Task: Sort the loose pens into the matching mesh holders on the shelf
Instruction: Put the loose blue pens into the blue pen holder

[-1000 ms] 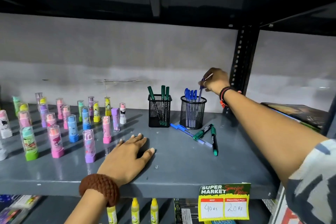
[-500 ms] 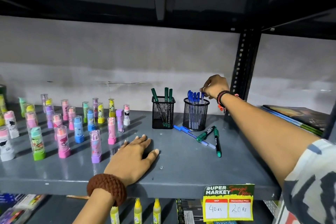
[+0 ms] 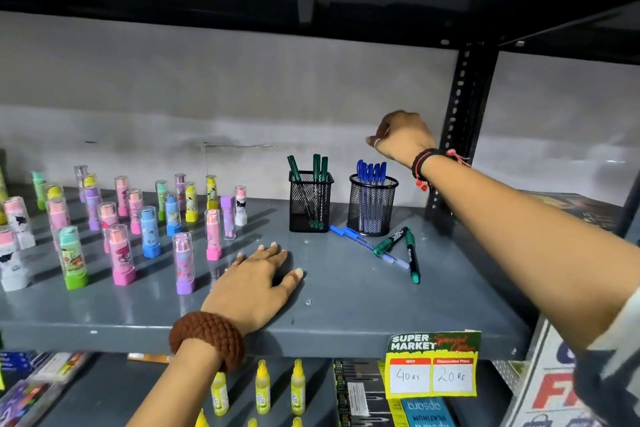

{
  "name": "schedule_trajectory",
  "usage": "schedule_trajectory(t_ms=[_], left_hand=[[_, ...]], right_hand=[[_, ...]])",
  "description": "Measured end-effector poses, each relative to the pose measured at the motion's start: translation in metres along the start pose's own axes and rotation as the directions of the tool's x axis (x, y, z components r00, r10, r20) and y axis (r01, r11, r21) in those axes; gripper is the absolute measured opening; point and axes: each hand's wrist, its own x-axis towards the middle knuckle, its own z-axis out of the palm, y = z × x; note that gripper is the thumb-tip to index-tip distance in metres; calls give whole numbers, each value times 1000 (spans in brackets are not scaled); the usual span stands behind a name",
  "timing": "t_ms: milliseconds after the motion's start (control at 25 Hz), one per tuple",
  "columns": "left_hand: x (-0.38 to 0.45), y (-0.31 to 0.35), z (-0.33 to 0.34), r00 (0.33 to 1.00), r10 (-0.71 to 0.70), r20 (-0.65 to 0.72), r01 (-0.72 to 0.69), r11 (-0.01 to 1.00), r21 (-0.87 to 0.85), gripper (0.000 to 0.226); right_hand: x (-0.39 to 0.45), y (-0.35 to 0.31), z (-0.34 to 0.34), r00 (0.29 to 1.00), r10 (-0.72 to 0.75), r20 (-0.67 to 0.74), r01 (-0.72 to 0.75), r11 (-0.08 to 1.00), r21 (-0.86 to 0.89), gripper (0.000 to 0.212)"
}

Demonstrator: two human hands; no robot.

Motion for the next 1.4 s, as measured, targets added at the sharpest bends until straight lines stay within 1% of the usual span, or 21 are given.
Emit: schedule_trajectory(t_ms=[40, 80, 120, 200, 240, 280, 360, 400, 440, 520, 600, 680, 760, 880, 960, 1040, 1120, 1160, 1280, 1320, 1400], left_hand=[[0, 0, 0, 1000, -1, 2, 1, 1000, 4, 62], [-1, 0, 0, 1000, -4, 6, 4, 1000, 8, 62], [-1, 0, 0, 1000, -6, 7, 6, 1000, 11, 62], [-1, 1, 0, 1000, -7, 14, 7, 1000, 16, 61], [-1, 1, 0, 1000, -8, 18, 7, 1000, 19, 61], [-1, 1, 0, 1000, -8, 23, 7, 1000, 24, 61], [-1, 1, 0, 1000, -7, 25, 6, 999, 33, 62], [-1, 1, -1, 1000, -6, 24, 5, 999, 36, 62], [-1, 1, -1, 1000, -4, 25, 3, 999, 39, 62], [-1, 1, -1, 1000, -2, 27, 1, 999, 44, 62], [-1, 1, -1, 1000, -3, 26, 2, 999, 48, 62], [-1, 1, -1, 1000, -5, 29, 4, 999, 48, 62], [-1, 1, -1, 999, -8, 36, 6, 999, 47, 62], [-2, 3, -3, 999, -8, 43, 6, 999, 49, 62], [-3, 3, -3, 999, -7, 47, 4, 999, 55, 61], [-3, 3, -3, 999, -5, 50, 2, 998, 56, 61], [-3, 3, -3, 999, -3, 47, 1, 999, 54, 61], [-2, 2, -2, 999, -2, 46, -1, 999, 52, 62], [-2, 2, -2, 999, 0, 50, -2, 999, 51, 62], [-2, 2, -2, 999, 0, 51, -2, 999, 53, 62], [-2, 2, -2, 999, 1, 51, -4, 999, 54, 62]], right_hand=[[-5, -6, -5, 999, -40, 27, 40, 999, 13, 25], [-12, -9, -8, 992, -70, 100, 68, 997, 26, 21], [-20, -13, -9, 972, -82, 219, 78, 997, 30, 18], [-41, -17, -2, 877, -52, 477, 66, 998, -13, 12], [-51, -17, 6, 843, -51, 535, 94, 994, -53, 14], [-61, -17, 16, 840, -71, 538, 147, 984, -100, 18], [-79, -13, 38, 884, -156, 442, 277, 934, -225, 25], [-87, -10, 48, 895, -191, 402, 313, 912, -264, 25], [-92, -8, 56, 898, -212, 384, 334, 899, -284, 24], [-99, -5, 67, 893, -214, 396, 346, 889, -299, 23], [-99, 0, 75, 900, -197, 388, 318, 907, -276, 22], [-94, 2, 79, 912, -159, 378, 253, 944, -212, 23], [-87, 4, 81, 908, -87, 409, 161, 976, -150, 32], [-81, 5, 78, 886, -5, 464, 75, 988, -133, 48], [-81, 5, 74, 885, 22, 465, 33, 994, -109, 49], [-77, 5, 65, 900, 14, 436, 10, 999, -52, 44], [-69, 4, 49, 931, 6, 366, -31, 998, 63, 38], [-62, 1, 37, 951, 4, 309, -44, 991, 123, 36], [-39, -1, 0, 992, 16, 121, -49, 960, 274, 38], [-32, 1, -11, 998, 23, 64, -42, 946, 321, 39], [-18, 9, -26, 997, 13, -82, 17, 931, 364, 39]])
